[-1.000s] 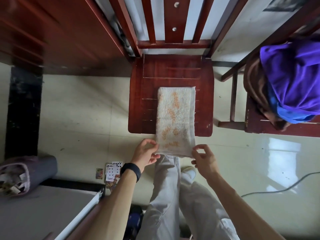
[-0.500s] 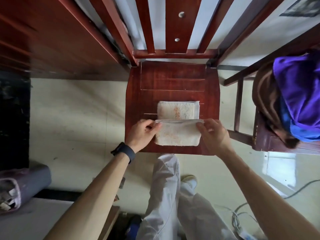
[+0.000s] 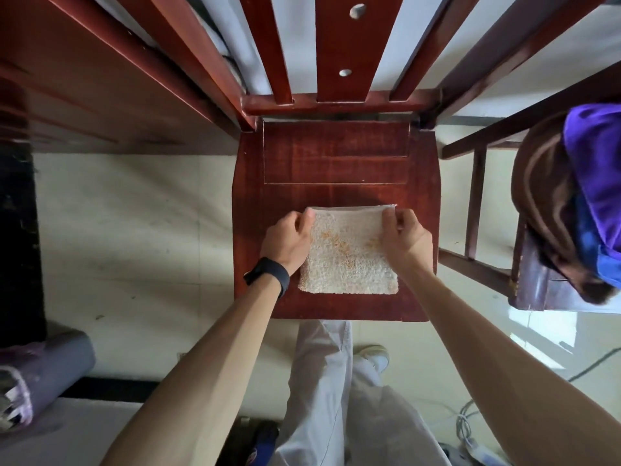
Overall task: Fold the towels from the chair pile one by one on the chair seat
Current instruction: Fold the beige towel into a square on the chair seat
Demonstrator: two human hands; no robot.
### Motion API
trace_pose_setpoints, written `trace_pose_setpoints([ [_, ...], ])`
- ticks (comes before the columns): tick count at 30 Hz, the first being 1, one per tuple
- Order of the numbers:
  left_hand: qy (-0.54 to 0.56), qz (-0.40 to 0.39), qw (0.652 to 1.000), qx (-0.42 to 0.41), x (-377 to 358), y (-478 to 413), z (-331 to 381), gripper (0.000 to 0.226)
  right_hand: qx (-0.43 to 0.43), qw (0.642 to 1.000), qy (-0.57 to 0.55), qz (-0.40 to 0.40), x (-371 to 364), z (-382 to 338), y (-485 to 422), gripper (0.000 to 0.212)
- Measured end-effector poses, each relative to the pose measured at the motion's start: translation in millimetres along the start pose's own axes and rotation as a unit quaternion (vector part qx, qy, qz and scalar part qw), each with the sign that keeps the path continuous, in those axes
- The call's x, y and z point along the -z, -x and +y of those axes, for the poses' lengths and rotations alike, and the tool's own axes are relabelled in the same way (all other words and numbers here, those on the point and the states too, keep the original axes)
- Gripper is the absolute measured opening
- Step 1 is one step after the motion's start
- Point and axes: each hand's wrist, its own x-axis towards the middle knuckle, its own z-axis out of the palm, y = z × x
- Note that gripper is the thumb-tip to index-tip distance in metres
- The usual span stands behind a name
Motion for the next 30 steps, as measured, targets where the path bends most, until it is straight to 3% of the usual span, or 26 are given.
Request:
trace_pose_setpoints([
  [8, -0.077, 0.05, 0.996, 0.013, -7.0, -9.6, 8.6, 0.052, -0.019, 0.997, 0.066, 0.025, -5.1, -6.3, -6.9, 0.045],
  [12, -0.141, 0.071, 0.987, 0.027, -7.1, -3.5, 16.2, 0.049, -0.051, 0.996, 0.041, 0.053, -9.1, -7.1, -1.2, 0.042],
  [14, -0.143, 0.132, 0.981, -0.022, -7.0, 6.9, 17.8, 0.041, -0.021, 0.994, 0.03, 0.105, -11.1, -1.1, 6.0, 0.039],
  [17, -0.165, 0.214, 0.94, -0.208, -12.0, 28.2, 10.5, 0.027, 0.11, 0.973, 0.085, 0.185, -15.1, 11.2, 27.2, 0.034],
  [19, -0.206, 0.16, 0.917, -0.303, -23.6, 41.4, 0.9, 0.038, 0.191, 0.955, 0.135, 0.181, -20.0, 18.1, 43.5, 0.029],
  [22, -0.275, 0.082, 0.896, -0.34, -40.9, 49.8, -15.9, 0.054, 0.287, 0.929, 0.212, 0.095, -31.4, 31.3, 50.2, 0.047],
  [26, -0.309, 0.051, 0.9, -0.305, -46.0, 33.9, -29.8, 0.064, 0.284, 0.921, 0.266, 0.008, -34.9, 41.4, 33.7, 0.057],
  [30, -0.327, 0.043, 0.892, -0.309, -45.3, 19.8, -40.8, 0.072, 0.275, 0.915, 0.294, 0.0, -38.9, 49.7, 21.2, 0.063],
])
